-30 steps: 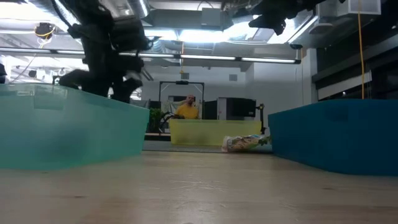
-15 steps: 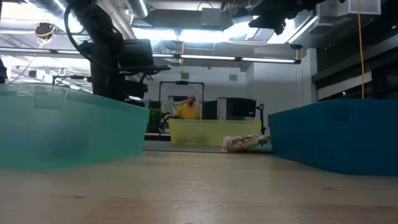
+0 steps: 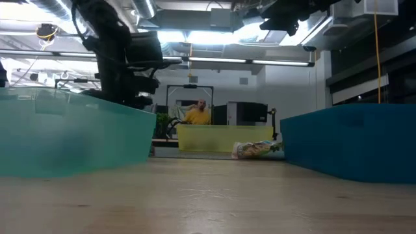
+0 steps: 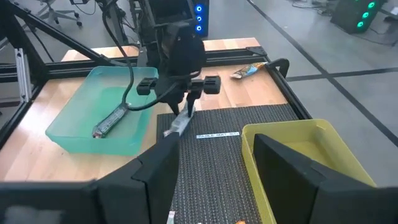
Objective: Pick and place Granola Bars by type
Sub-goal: Put the yellow granola bar into the blue bin
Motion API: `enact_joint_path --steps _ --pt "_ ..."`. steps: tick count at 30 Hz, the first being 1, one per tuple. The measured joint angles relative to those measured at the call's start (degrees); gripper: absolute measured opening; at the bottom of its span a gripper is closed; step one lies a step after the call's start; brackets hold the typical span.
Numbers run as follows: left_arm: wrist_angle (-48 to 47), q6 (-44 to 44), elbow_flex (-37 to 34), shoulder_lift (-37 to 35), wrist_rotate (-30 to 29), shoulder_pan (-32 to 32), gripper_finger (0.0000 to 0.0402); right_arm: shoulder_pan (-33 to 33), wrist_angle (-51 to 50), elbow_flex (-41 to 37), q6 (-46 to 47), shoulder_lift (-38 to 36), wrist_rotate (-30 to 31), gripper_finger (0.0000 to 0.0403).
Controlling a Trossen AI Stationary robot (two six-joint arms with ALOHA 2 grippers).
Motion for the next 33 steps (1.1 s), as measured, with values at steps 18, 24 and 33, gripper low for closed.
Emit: enact_joint_path --steps 18,24,33 --pt "-10.5 0.6 5.9 -4.6 1.0 0.0 0.0021 0.0 -1.3 0.0 0.5 0.0 0.1 0.0208" --pt "-9.6 0.9 5.9 -2.3 3.7 0.2 0.0091 0.0 -1.3 0.0 0.4 0.0 0.1 0.0208" --pt "-7.6 1.5 5.9 4.2 3.7 0.3 0.0190 0.0 -2.9 0.0 0.4 0.0 -0.1 0.0208"
